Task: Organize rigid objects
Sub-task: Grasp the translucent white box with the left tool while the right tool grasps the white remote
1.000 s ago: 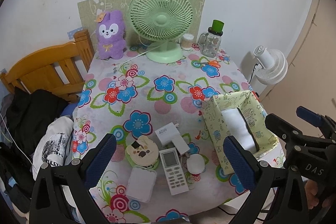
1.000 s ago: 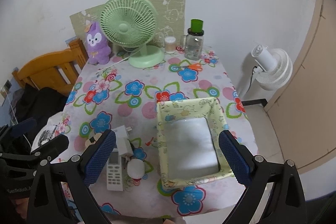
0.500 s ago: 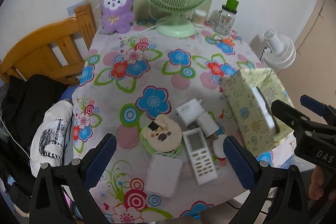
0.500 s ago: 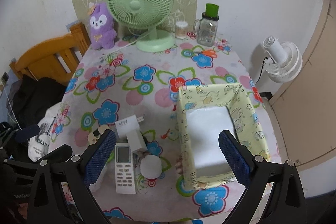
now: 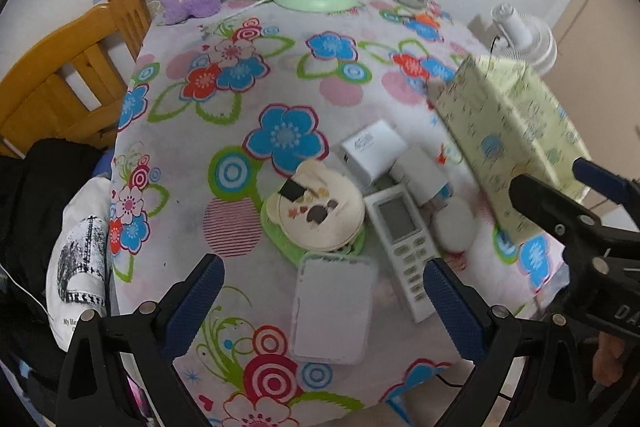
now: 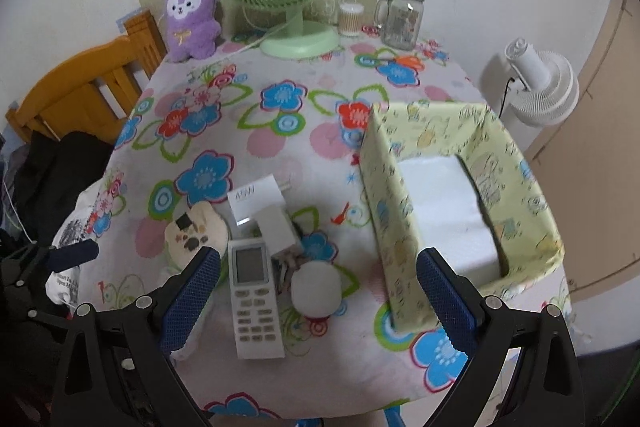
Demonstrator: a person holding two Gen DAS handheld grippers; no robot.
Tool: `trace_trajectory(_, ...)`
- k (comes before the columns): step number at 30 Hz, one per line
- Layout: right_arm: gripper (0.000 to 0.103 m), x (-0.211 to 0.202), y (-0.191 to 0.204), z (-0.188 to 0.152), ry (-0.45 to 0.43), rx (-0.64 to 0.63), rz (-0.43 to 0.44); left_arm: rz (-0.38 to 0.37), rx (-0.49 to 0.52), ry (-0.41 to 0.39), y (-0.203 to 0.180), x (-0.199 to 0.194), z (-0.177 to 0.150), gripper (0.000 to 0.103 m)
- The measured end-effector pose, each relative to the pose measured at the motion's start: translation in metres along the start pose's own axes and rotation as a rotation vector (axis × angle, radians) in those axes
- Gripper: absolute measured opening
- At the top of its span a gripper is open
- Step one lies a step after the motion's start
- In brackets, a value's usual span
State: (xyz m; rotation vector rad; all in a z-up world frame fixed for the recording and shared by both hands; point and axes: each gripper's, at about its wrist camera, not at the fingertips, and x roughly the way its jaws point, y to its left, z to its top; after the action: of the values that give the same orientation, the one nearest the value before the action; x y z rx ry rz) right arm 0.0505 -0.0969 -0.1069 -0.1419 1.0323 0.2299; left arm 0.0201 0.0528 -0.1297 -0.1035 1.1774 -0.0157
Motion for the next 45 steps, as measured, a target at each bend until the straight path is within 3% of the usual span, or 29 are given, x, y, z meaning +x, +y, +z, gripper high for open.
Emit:
trace_trajectory(16, 0.096, 0.039, 0.017, -0.03, 0.074, -0.023, -0.006, -0.026, -0.017, 0.099, 0.012, 0.049, -0.022, 0.096)
trace_trajectory(24, 0.095, 0.057, 0.024, -0.038, 0.106, -0.028, -0.004, -0.069, -0.006, 0.149, 0.012, 0.066, -0.031, 0.083)
trace_trajectory(29, 0.095, 0.064, 0.025, -0.043, 0.135, -0.026, -0.008, -0.061, 0.016, 0.139, 0.007, 0.066, -0.033, 0.071)
trace_trajectory(31, 0.095, 0.067, 0.027, -0.045, 0.147, -0.029, -0.008, -0.029, 0.028, 0.133, 0.006, 0.065, -0.034, 0.061)
trace_trajectory(36, 0.095, 0.075, 0.034, -0.046, 0.175, -0.034, 0.014, -0.036, -0.006, 0.144, 0.013, 0.062, -0.04, 0.061)
trace_trajectory(45, 0.085, 0.089, 0.047, -0.045, 0.209, -0.036, 0.061, 0.007, -0.04, 0.149, 0.035, 0.058, -0.04, 0.06)
